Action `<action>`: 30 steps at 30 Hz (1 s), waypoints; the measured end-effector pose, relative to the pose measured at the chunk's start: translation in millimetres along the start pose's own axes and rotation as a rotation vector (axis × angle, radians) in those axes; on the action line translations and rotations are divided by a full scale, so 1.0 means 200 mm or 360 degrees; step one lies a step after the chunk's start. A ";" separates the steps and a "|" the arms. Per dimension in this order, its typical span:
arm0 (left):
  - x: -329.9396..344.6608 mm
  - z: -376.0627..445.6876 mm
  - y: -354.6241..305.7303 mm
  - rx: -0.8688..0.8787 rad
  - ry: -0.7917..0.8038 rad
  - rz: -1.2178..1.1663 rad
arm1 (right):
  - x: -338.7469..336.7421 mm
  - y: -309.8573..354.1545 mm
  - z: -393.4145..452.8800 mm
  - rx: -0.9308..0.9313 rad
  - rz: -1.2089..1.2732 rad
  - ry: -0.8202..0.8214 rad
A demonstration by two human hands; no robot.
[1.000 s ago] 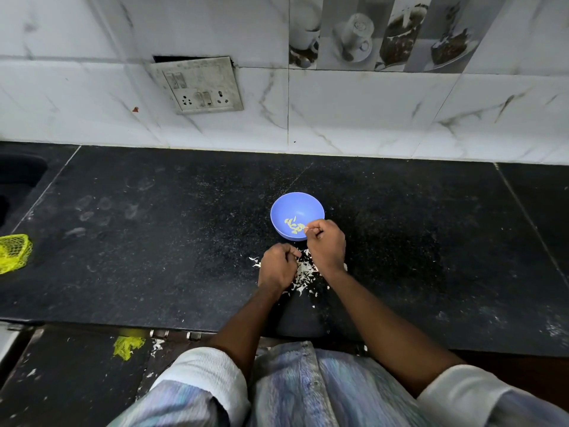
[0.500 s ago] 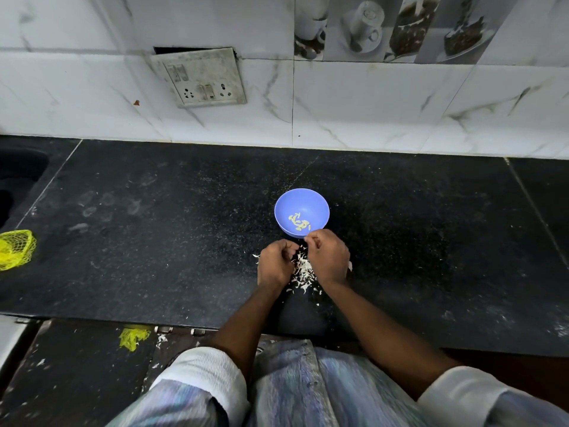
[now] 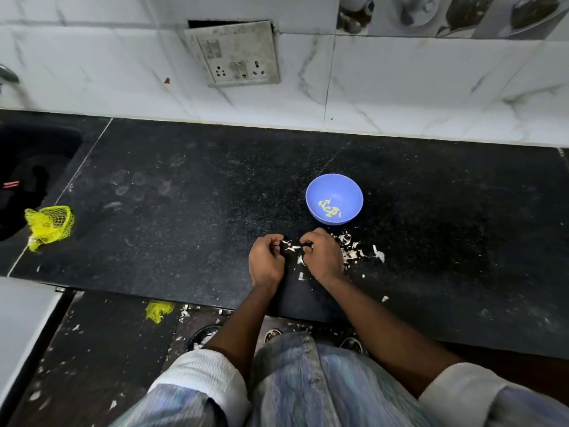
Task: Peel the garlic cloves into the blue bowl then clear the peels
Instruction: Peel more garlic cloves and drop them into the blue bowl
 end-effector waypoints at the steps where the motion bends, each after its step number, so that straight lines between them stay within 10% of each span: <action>1: -0.01 0.01 0.02 -0.0010 0.0013 0.0004 | 0.02 0.01 0.00 -0.0001 -0.0004 0.0022; 30: 0.15 -0.03 -0.02 0.0665 0.0679 0.0492 | 0.03 -0.11 0.02 0.0254 0.0365 -0.0113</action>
Point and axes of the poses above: each hand's wrist, its own z-axis towards the middle knuckle, its own x-axis out of the palm, y = z × x, the point moved 5 cm from there along z, towards the middle knuckle, and after that the axes turned 7 degrees about -y, right-handed, at the moved point
